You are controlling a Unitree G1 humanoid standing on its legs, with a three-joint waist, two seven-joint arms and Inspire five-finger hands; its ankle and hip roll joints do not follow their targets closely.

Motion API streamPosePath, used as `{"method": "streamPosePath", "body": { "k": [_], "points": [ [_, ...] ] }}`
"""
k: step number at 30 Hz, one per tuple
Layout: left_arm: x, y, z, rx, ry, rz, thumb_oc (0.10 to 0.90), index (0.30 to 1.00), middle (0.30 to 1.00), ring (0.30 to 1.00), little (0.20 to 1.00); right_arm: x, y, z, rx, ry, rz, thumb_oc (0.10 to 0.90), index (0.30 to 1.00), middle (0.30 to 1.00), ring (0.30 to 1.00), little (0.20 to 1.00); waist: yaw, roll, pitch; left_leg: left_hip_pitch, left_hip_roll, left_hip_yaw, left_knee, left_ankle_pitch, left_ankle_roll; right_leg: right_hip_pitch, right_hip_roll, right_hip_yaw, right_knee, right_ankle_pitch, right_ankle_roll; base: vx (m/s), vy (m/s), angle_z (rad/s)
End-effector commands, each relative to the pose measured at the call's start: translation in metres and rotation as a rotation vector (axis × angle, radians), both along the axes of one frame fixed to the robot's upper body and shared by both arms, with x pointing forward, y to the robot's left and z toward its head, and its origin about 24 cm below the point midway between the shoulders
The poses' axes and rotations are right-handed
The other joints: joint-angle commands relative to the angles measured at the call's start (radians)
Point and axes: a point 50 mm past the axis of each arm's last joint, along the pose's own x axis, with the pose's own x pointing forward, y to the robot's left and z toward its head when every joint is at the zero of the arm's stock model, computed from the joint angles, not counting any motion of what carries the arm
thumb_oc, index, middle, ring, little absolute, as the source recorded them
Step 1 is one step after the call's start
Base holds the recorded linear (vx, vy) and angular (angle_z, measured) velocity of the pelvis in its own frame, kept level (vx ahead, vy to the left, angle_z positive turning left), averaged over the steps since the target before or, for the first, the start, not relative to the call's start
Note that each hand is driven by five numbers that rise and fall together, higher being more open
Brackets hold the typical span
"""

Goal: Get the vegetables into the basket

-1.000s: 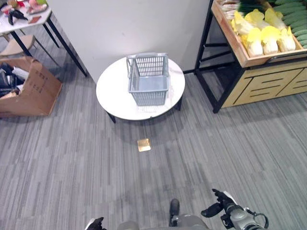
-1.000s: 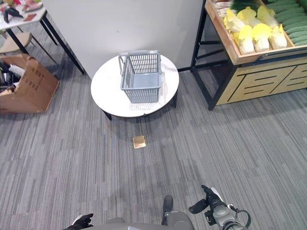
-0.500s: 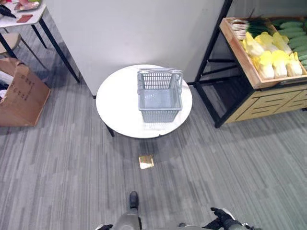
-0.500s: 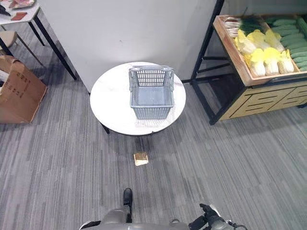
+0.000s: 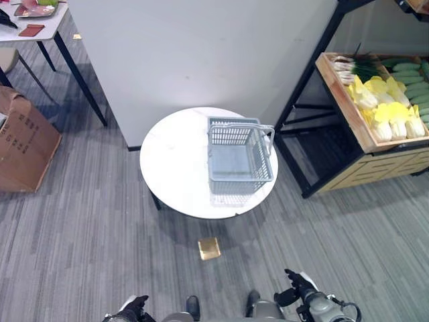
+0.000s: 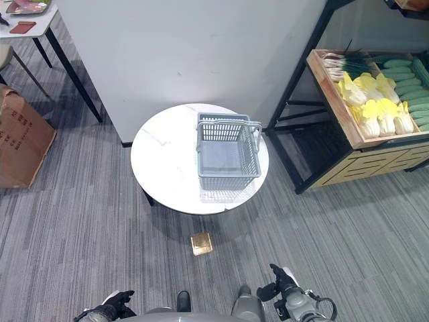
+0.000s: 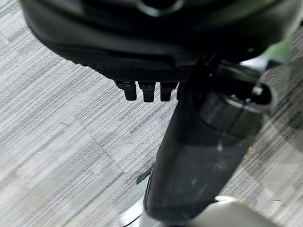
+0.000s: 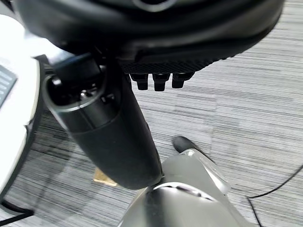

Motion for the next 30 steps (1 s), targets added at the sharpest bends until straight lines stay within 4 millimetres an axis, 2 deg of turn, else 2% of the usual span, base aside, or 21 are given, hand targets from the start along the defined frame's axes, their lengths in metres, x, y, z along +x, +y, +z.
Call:
{"method": "streamPosePath", "body": {
  "k": [1, 5, 7, 8, 11, 13, 16, 19, 20, 21, 22, 25, 30],
  "points": [
    [-0.003, 0.007, 0.002, 0.012, -0.008, 0.025, 0.900, 1.000, 1.000, 1.000, 1.000, -0.007, -0.003, -0.002, -0.001, 0.029, -0.002, 0.900, 1.000, 1.000, 1.000, 1.000, -0.025, -0.014, 0.030, -0.017, 0.066, -0.085, 0.112, -0.103, -0.099, -0.047, -0.005, 0.019, -0.006, 0.146, 0.013, 0.40, -0.159, 0.22],
    [-0.012, 0.006, 0.000, -0.001, 0.013, 0.053, 0.900, 1.000, 1.000, 1.000, 1.000, -0.015, -0.004, -0.004, 0.001, 0.046, 0.003, 0.900, 1.000, 1.000, 1.000, 1.000, -0.029, -0.014, 0.013, 0.035, 0.079, -0.110, 0.136, -0.150, -0.121, -0.040, -0.008, 0.003, 0.001, 0.153, 0.010, 0.28, -0.167, 0.34],
    [-0.017, 0.003, -0.002, -0.010, 0.025, 0.069, 0.900, 1.000, 1.000, 1.000, 1.000, -0.015, -0.007, -0.003, -0.007, 0.049, 0.006, 0.900, 1.000, 1.000, 1.000, 1.000, -0.032, 0.005, -0.008, 0.050, 0.111, -0.125, 0.144, -0.130, -0.145, -0.025, 0.014, -0.019, 0.023, 0.131, -0.008, 0.26, -0.246, 0.51],
    [-0.017, 0.003, -0.002, -0.011, 0.025, 0.069, 0.900, 1.000, 1.000, 1.000, 1.000, -0.015, -0.007, -0.003, -0.007, 0.049, 0.006, 0.900, 1.000, 1.000, 1.000, 1.000, -0.033, 0.006, -0.008, 0.050, 0.111, -0.126, 0.144, -0.130, -0.145, -0.025, 0.014, -0.020, 0.023, 0.131, -0.009, 0.21, -0.243, 0.35],
    [-0.017, -0.001, -0.003, -0.024, 0.026, 0.069, 0.900, 1.000, 1.000, 1.000, 1.000, -0.013, -0.012, -0.001, -0.018, 0.033, 0.004, 0.900, 1.000, 1.000, 1.000, 1.000, -0.036, 0.029, -0.021, 0.036, 0.154, -0.139, 0.171, -0.068, -0.183, -0.017, 0.041, -0.046, 0.040, 0.094, -0.035, 0.14, -0.211, 0.10],
    [-0.009, -0.006, -0.003, -0.043, -0.005, 0.083, 0.900, 1.000, 1.000, 1.000, 1.000, -0.009, -0.025, 0.004, -0.050, 0.013, -0.019, 0.900, 1.000, 1.000, 1.000, 1.000, -0.034, 0.041, -0.016, -0.022, 0.159, -0.164, 0.283, 0.005, -0.207, 0.009, 0.061, -0.060, 0.034, 0.061, -0.064, 0.18, -0.236, 0.02],
    [-0.003, -0.009, -0.003, -0.051, -0.028, 0.083, 0.900, 1.000, 1.000, 1.000, 1.000, -0.011, -0.031, 0.005, -0.068, 0.019, -0.041, 0.900, 1.000, 1.000, 1.000, 1.000, -0.029, 0.044, -0.010, -0.057, 0.156, -0.170, 0.266, 0.022, -0.205, 0.032, 0.062, -0.061, 0.017, 0.047, -0.065, 0.08, -0.041, 0.03],
    [-0.001, -0.014, -0.003, -0.057, -0.036, 0.072, 0.900, 1.000, 1.000, 1.000, 1.000, -0.015, -0.036, 0.005, -0.088, 0.031, -0.051, 0.900, 1.000, 1.000, 1.000, 1.000, -0.021, 0.039, -0.010, -0.130, 0.161, -0.151, 0.185, -0.007, -0.196, 0.064, 0.048, -0.051, -0.017, 0.040, -0.049, 0.12, 0.014, 0.13],
    [0.001, -0.017, -0.004, -0.062, -0.043, 0.062, 0.900, 1.000, 1.000, 1.000, 1.000, -0.015, -0.036, 0.005, -0.094, 0.035, -0.049, 0.900, 1.000, 1.000, 1.000, 1.000, -0.015, 0.040, -0.009, -0.174, 0.164, -0.156, 0.150, 0.011, -0.195, 0.074, 0.045, -0.043, -0.028, 0.039, -0.044, 0.09, 0.044, 0.25],
    [0.001, -0.017, -0.004, -0.062, -0.043, 0.062, 0.900, 1.000, 1.000, 1.000, 1.000, -0.015, -0.037, 0.005, -0.094, 0.035, -0.050, 0.900, 1.000, 1.000, 1.000, 1.000, -0.014, 0.040, -0.008, -0.171, 0.165, -0.155, 0.149, 0.010, -0.195, 0.075, 0.046, -0.042, -0.029, 0.039, -0.044, 0.11, 0.118, 0.13],
    [0.002, -0.020, -0.004, -0.067, -0.051, 0.062, 0.900, 1.000, 1.000, 1.000, 1.000, -0.014, -0.036, 0.005, -0.098, 0.035, -0.036, 0.900, 1.000, 1.000, 1.000, 1.000, -0.004, 0.050, -0.002, -0.207, 0.174, -0.165, 0.107, 0.053, -0.200, 0.087, 0.049, -0.023, -0.039, 0.036, -0.038, 0.10, 0.122, -0.17],
    [-0.001, -0.020, -0.005, -0.067, -0.043, 0.063, 0.900, 1.000, 1.000, 1.000, 1.000, -0.017, -0.032, 0.003, -0.090, 0.051, -0.021, 0.900, 1.000, 1.000, 1.000, 1.000, -0.001, 0.060, -0.005, -0.189, 0.176, -0.147, 0.102, 0.051, -0.195, 0.097, 0.043, 0.001, -0.030, 0.029, -0.033, 0.11, 0.160, -0.47],
    [-0.003, -0.018, -0.005, -0.060, -0.024, 0.018, 0.900, 1.000, 1.000, 1.000, 1.000, -0.023, -0.025, -0.001, -0.067, 0.077, -0.036, 0.900, 1.000, 1.000, 1.000, 1.000, -0.013, 0.046, -0.014, -0.138, 0.136, -0.101, 0.063, 0.026, -0.165, 0.084, 0.006, 0.050, -0.019, 0.071, -0.008, 0.05, 0.205, -0.45]
  ]
}}
